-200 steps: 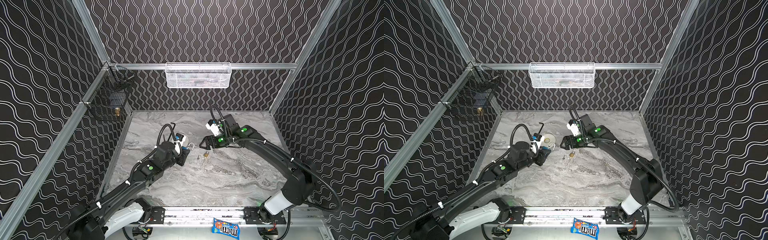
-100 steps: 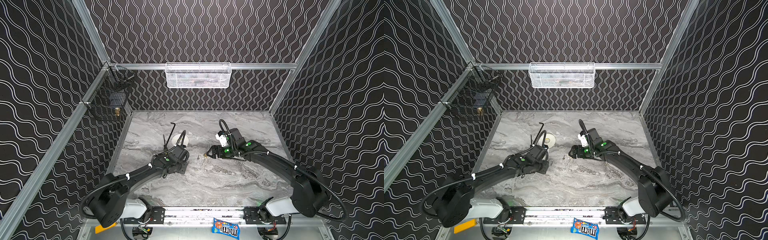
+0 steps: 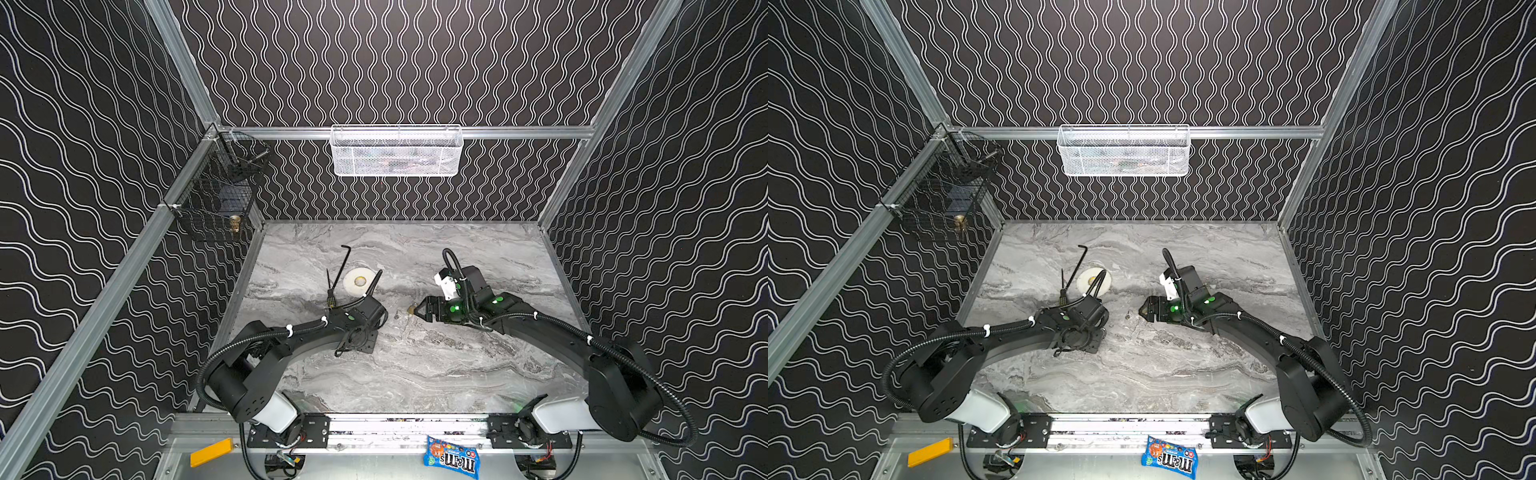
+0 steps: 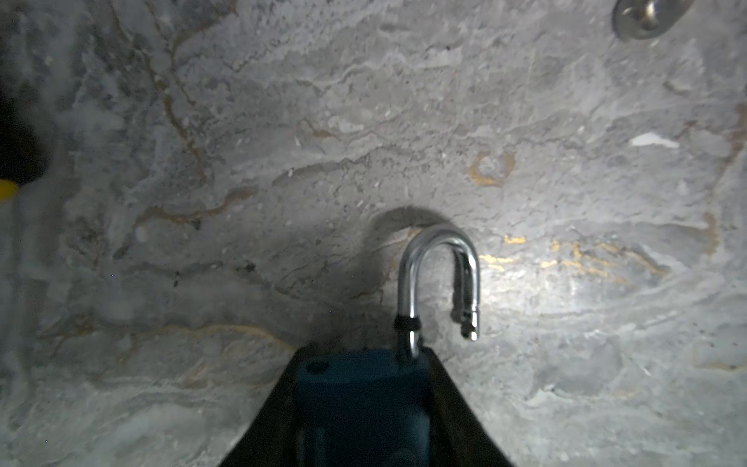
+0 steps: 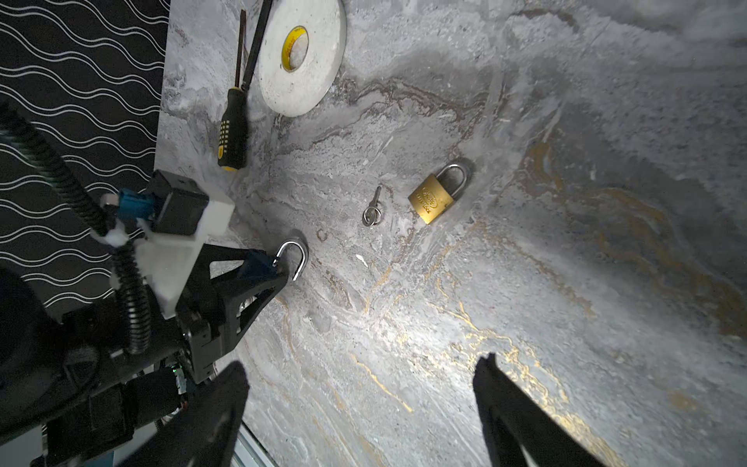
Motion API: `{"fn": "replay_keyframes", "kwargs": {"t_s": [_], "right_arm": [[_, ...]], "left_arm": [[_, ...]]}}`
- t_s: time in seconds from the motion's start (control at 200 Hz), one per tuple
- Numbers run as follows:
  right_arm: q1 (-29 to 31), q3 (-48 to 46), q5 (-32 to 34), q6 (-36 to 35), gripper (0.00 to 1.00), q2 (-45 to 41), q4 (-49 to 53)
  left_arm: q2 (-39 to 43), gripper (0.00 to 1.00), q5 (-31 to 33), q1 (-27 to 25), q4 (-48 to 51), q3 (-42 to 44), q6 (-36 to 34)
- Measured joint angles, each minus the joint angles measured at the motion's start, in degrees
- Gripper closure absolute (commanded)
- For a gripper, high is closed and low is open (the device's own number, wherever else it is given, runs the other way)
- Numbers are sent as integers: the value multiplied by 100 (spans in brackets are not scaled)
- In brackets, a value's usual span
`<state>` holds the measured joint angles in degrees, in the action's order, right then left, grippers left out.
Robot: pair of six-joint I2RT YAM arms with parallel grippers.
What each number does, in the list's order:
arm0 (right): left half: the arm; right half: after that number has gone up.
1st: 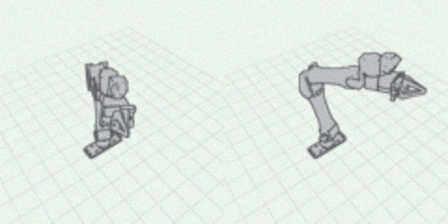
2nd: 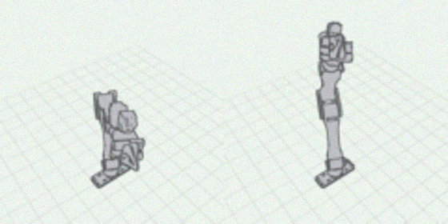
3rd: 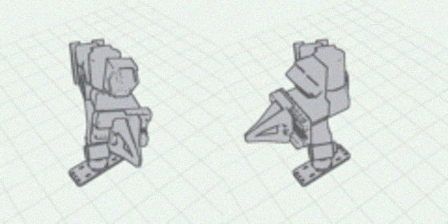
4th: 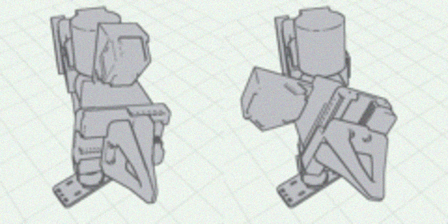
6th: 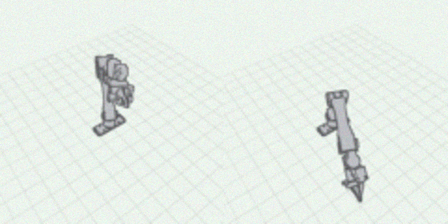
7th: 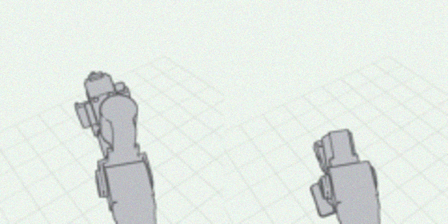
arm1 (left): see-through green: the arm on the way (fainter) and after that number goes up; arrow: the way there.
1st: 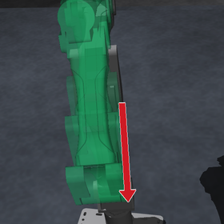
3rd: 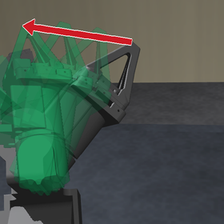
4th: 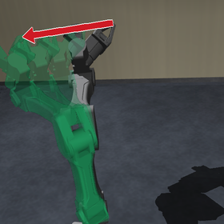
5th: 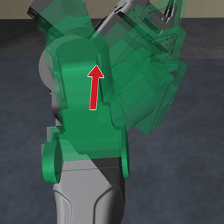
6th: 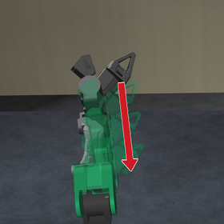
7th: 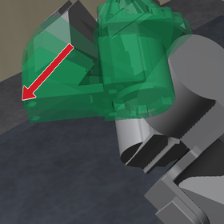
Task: Unlock with the key
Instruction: 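Release the blue padlock on the table and lift the left gripper away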
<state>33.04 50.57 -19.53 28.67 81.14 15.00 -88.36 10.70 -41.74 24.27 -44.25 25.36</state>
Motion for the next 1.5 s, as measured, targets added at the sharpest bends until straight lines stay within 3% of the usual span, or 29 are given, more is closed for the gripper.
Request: {"fn": "replay_keyframes", "kwargs": {"t_s": [0.055,0.325,0.701,0.786,0.926,1.001,1.256,1.501], "right_arm": [[0,-17,0,20,11,0,-28],[0,-20,-7,24,11,94,-129],[-4,-35,-37,66,11,111,-208],[-4,-35,-44,66,11,105,-210],[-2,-33,-22,66,11,98,-223],[-4,24,0,63,11,138,-168],[48,247,205,-59,12,258,50],[476,573,691,-251,14,608,450]], "left_arm": [[-11,69,15,0,-22,0,0],[-57,56,48,-2,-105,-4,-9],[-70,47,-13,-7,-297,26,-28],[-46,37,-140,-7,-212,-9,-31],[190,35,-245,-4,-4,-142,-28],[350,28,-249,0,57,-249,-28],[863,26,-199,63,295,-522,103],[1458,20,-374,271,243,-647,459]]}}
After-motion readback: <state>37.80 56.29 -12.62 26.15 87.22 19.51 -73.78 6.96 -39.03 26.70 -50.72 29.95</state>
